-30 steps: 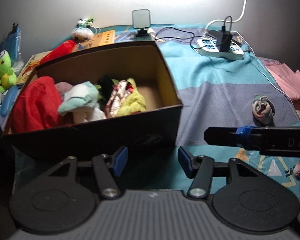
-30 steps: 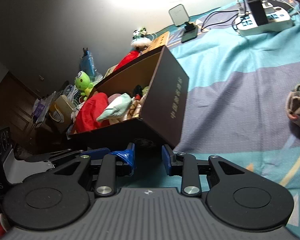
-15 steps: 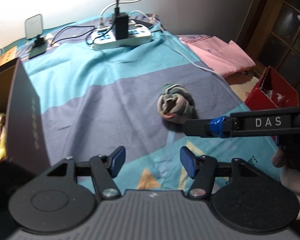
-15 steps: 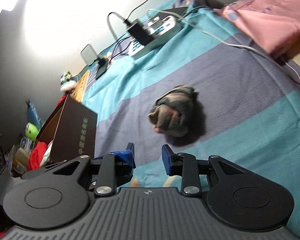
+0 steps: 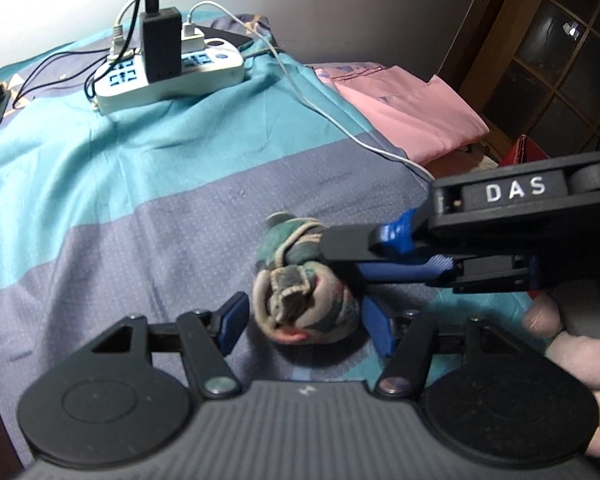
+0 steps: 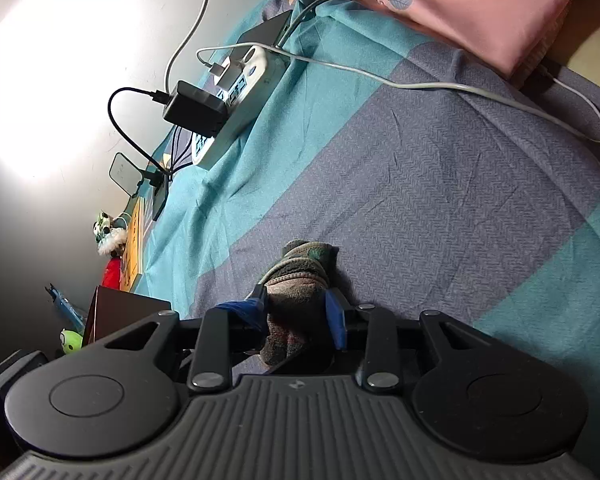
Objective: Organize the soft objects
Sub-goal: 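Grasp the grey knotted sock with the right gripper and lift it, then lower the grey sock into the box and open the right gripper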
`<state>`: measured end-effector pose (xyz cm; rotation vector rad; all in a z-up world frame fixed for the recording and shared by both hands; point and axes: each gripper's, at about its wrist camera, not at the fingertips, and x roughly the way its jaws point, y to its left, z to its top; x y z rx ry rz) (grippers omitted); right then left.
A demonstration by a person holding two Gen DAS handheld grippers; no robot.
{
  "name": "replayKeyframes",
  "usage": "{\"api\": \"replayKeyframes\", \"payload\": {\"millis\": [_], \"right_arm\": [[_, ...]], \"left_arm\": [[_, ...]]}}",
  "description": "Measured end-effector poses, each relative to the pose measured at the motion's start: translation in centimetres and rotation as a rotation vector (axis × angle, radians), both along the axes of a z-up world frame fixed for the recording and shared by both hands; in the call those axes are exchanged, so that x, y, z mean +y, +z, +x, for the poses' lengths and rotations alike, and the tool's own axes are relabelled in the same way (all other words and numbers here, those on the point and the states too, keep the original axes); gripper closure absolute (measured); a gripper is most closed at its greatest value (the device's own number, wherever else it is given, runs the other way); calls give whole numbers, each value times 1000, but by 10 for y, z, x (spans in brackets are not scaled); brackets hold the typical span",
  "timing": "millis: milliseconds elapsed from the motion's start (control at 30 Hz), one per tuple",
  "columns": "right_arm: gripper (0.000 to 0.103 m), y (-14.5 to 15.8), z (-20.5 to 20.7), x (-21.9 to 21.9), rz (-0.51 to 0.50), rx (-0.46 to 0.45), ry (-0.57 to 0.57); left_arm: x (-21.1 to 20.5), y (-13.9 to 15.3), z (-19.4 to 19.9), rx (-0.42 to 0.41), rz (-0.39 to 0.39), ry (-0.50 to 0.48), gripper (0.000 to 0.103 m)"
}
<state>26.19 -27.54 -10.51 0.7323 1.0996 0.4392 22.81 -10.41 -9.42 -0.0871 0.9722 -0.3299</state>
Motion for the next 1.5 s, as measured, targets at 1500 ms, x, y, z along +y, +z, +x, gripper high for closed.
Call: {"api": "replayKeyframes", "payload": {"millis": [1500], "right_arm": [[87,89,-88,250,-45,-385,376]], "left_arm": [[264,64,-129,-141,-58,408,49]]}}
